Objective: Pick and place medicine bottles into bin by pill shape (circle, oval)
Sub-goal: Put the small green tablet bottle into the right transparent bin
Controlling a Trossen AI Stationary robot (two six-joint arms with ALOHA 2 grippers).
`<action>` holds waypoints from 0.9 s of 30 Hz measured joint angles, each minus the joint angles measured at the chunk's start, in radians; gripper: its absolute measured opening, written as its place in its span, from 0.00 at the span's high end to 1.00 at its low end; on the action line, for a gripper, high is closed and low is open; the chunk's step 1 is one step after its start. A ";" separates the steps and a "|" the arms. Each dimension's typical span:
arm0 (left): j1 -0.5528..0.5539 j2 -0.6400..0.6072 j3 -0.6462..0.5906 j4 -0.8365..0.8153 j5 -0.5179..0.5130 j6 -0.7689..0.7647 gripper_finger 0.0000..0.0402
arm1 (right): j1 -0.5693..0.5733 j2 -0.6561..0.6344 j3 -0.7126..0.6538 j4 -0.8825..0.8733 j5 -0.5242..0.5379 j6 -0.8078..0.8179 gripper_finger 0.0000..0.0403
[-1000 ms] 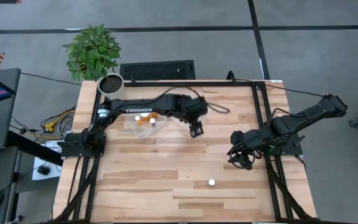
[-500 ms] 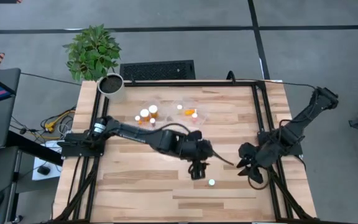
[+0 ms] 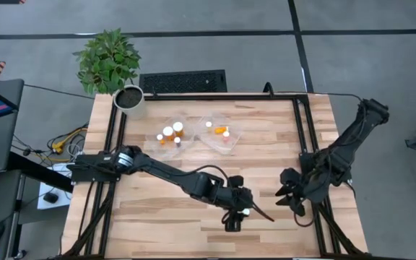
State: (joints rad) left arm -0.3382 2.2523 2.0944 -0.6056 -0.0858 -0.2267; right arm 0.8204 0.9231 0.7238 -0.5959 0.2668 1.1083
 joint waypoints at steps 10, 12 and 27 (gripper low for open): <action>-0.045 0.044 0.001 0.168 0.078 -0.011 0.36 | 0.087 0.074 0.000 0.006 -0.024 0.041 0.50; -0.054 0.043 0.001 0.176 0.039 -0.035 0.32 | 0.109 0.083 0.000 0.000 -0.025 0.018 0.50; -0.055 0.125 0.001 0.128 -0.096 -0.029 0.25 | 0.208 0.125 0.000 0.005 -0.008 0.062 0.50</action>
State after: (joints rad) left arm -0.3931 2.3773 2.0955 -0.4776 -0.1818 -0.2562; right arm 1.0279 1.0477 0.7235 -0.5910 0.2589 1.1702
